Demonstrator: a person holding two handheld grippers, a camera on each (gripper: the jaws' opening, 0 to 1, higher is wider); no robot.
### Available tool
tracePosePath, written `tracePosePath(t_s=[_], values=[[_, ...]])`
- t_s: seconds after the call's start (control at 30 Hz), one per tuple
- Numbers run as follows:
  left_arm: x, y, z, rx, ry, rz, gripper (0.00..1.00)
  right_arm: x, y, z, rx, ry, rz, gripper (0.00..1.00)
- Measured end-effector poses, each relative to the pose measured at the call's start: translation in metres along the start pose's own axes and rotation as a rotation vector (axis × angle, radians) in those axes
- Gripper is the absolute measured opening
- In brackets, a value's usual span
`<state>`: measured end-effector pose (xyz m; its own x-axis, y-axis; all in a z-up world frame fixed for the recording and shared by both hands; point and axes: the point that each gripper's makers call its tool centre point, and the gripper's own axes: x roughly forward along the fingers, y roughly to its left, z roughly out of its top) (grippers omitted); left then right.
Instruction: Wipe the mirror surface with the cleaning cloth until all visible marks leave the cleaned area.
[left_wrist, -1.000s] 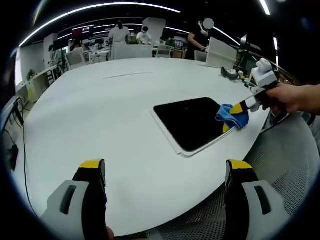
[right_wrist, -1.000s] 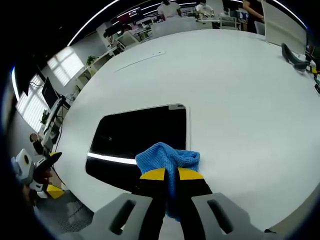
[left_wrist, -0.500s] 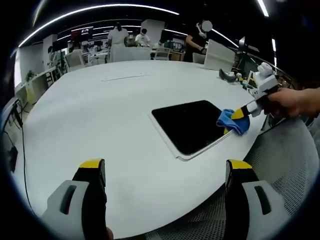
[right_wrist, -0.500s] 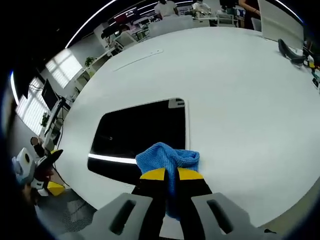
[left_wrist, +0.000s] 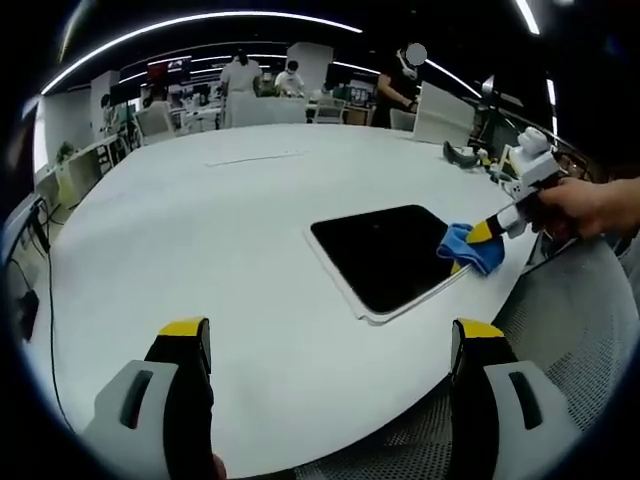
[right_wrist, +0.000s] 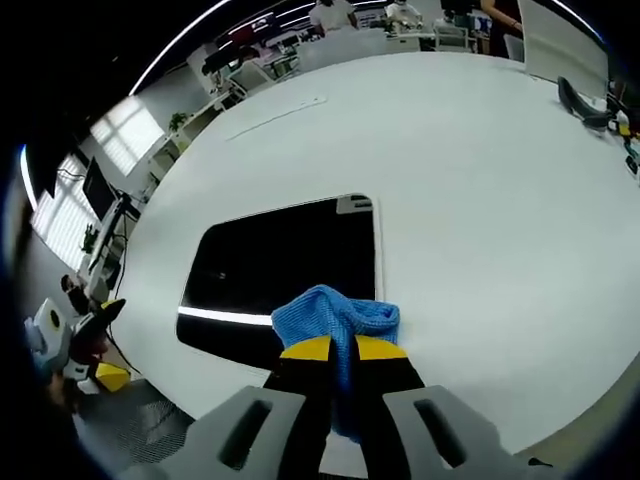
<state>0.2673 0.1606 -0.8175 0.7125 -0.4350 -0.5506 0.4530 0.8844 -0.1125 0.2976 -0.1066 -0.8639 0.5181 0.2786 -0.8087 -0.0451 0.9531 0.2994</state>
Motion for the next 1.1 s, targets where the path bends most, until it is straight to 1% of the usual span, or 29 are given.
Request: tracePosePath(t_s=[0.07,0.17,0.27,0.4,0.8,0.93,1.1], values=[[0.001,-0.001,-0.003,-0.001,0.017,-0.004,0.99,0.002,0.005,0.0,0.019,0.0,0.009,0.01],[0.001,0.0,-0.002,0.003,0.01,0.0,0.99,0.004,0.012,-0.001,0.013,-0.001,0.01,0.01],[0.001,0.001,-0.004,0.003,0.017,0.002,0.99,0.007,0.02,-0.001,0.042,0.004,0.018,0.01],[0.001,-0.002,-0.004,0.019,0.021,-0.007,0.99,0.01,0.028,-0.001,0.052,0.0,0.017,0.01],[0.002,-0.004,-0.004,0.022,0.019,-0.018,0.99,0.014,0.041,-0.003,0.039,-0.007,0.012,0.01],[0.002,-0.005,-0.006,0.018,0.03,-0.022,0.99,0.016,0.049,-0.004,0.041,-0.003,0.016,0.01],[0.002,-0.004,-0.004,0.026,0.02,-0.023,0.99,0.019,0.058,-0.005,0.025,-0.006,0.019,0.01]])
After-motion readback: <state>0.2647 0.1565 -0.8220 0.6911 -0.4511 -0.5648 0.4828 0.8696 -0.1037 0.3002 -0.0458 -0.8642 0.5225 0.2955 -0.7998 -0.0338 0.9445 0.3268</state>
